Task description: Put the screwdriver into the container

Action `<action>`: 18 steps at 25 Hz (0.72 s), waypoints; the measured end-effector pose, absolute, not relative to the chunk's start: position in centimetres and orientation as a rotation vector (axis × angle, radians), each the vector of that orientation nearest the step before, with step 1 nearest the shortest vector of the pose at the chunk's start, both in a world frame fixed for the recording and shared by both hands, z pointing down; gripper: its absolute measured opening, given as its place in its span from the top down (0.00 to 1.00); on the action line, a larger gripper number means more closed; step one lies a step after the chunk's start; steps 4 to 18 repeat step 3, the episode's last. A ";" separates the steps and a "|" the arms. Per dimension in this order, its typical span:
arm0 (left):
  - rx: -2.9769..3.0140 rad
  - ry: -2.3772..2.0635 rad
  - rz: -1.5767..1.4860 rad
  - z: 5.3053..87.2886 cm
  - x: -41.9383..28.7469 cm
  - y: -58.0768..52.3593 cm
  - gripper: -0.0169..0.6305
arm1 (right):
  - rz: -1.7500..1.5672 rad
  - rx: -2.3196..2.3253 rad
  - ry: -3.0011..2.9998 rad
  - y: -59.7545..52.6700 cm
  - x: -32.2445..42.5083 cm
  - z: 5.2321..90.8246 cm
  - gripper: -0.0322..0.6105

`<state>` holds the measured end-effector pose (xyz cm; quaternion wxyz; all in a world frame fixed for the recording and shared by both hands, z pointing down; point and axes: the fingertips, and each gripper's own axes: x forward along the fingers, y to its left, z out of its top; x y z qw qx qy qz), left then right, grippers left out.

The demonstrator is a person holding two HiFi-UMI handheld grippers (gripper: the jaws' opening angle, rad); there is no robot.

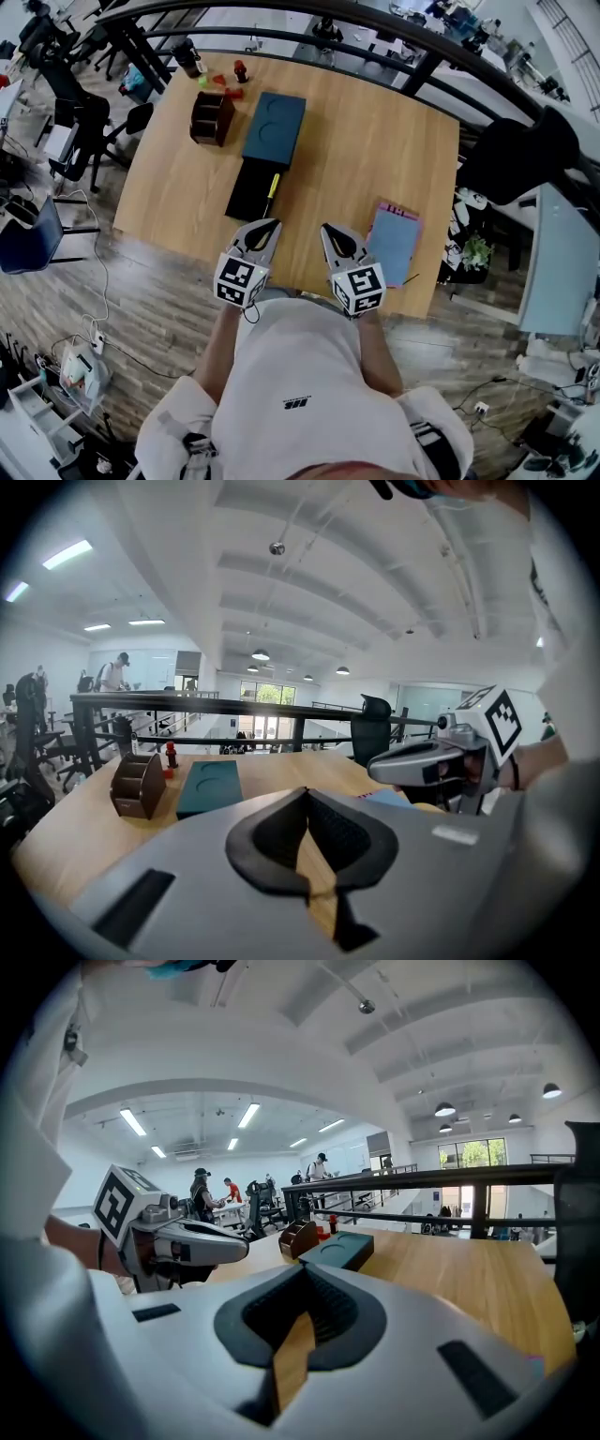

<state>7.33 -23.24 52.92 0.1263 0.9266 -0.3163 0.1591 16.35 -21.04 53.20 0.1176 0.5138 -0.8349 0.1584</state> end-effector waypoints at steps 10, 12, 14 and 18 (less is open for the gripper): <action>2.696 -0.932 0.463 53.1 8.1 -22.0 0.95 | 0.456 1.500 -2.452 -19.8 17.2 53.3 0.96; 2.696 -0.932 0.463 53.1 8.1 -22.0 0.95 | 0.456 1.500 -2.452 -19.8 17.2 53.3 0.96; 2.696 -0.932 0.463 53.1 8.1 -22.0 0.95 | 0.456 1.500 -2.452 -19.8 17.2 53.3 0.96; 2.696 -0.932 0.463 53.1 8.1 -22.0 0.95 | 0.456 1.500 -2.452 -19.8 17.2 53.3 0.96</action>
